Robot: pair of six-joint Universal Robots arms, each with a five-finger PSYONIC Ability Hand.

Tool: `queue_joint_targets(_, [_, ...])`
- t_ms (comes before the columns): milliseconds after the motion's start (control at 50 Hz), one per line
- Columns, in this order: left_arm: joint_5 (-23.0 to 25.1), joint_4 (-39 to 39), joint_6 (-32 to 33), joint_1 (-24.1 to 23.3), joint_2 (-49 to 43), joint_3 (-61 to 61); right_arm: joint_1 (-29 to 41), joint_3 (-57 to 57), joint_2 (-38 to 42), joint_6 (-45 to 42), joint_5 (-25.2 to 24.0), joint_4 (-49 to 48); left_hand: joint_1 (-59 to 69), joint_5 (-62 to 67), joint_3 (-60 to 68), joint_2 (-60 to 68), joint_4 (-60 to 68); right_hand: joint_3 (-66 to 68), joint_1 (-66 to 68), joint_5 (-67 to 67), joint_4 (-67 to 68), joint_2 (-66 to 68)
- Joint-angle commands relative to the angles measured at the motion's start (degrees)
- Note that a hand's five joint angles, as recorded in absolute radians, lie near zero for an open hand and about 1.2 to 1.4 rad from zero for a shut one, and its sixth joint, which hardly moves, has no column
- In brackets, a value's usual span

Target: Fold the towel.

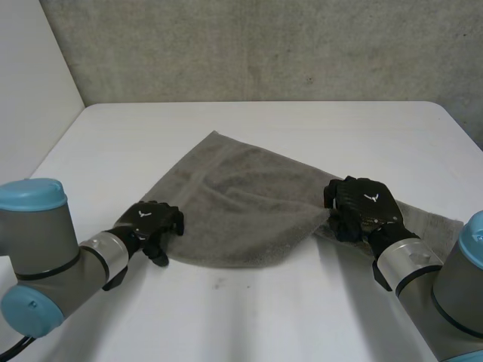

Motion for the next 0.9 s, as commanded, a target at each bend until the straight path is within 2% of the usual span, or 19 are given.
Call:
queue_joint_targets(20, [0.63, 0.18, -0.32, -1.17, -0.75, 0.72, 0.05, -0.05, 0.73, -0.17, -0.09, 0.09, 5.41, 5.55, 5.35, 5.33, 5.36, 3.59, 3.69, 3.24, 3.26, 4.69])
queue_joint_targets(300, [0.54, 0.88, -0.50, -1.44, -2.68, 2.74, 0.49, -0.22, 1.43, -0.44, -0.09, 0.09, 6.08, 6.22, 6.02, 6.00, 6.03, 3.59, 3.69, 3.24, 3.26, 4.69])
queue_joint_targets(380, [0.54, 0.88, -0.50, -1.44, -3.21, 3.36, 0.57, -0.22, 1.43, -0.44, -0.09, 0.09, 12.48, 12.62, 12.41, 12.39, 12.43, 3.59, 3.69, 3.24, 3.26, 4.69])
queue_joint_targets(420, [0.45, 0.88, -0.59, -1.52, -3.56, 3.97, 0.66, -0.22, 1.52, -0.44, -0.09, 0.09, 20.68, 20.82, 20.62, 20.60, 20.63, 3.59, 3.69, 3.24, 3.26, 4.69])
queue_joint_targets(540, [0.45, 0.88, -0.59, -1.70, -4.00, 4.59, 0.66, -0.22, 1.61, -0.52, -0.09, 0.09, 22.06, 22.20, 22.00, 21.98, 22.01, 3.59, 3.69, 3.24, 3.26, 4.69])
queue_joint_targets(700, [0.10, 0.88, -0.59, -2.05, -4.36, 4.94, 0.75, -0.22, 1.61, -0.79, -0.09, 0.09, 41.37, 41.51, 41.31, 41.29, 41.32, 3.59, 3.69, 3.24, 3.26, 4.69])
queue_joint_targets(900, [-0.34, 0.62, -2.16, -3.02, 0.38, 3.71, 0.75, -0.31, 1.52, -0.88, -0.09, 0.18, 41.39, 41.53, 41.32, 41.30, 41.34, 3.59, 3.69, 3.24, 3.26, 4.69])
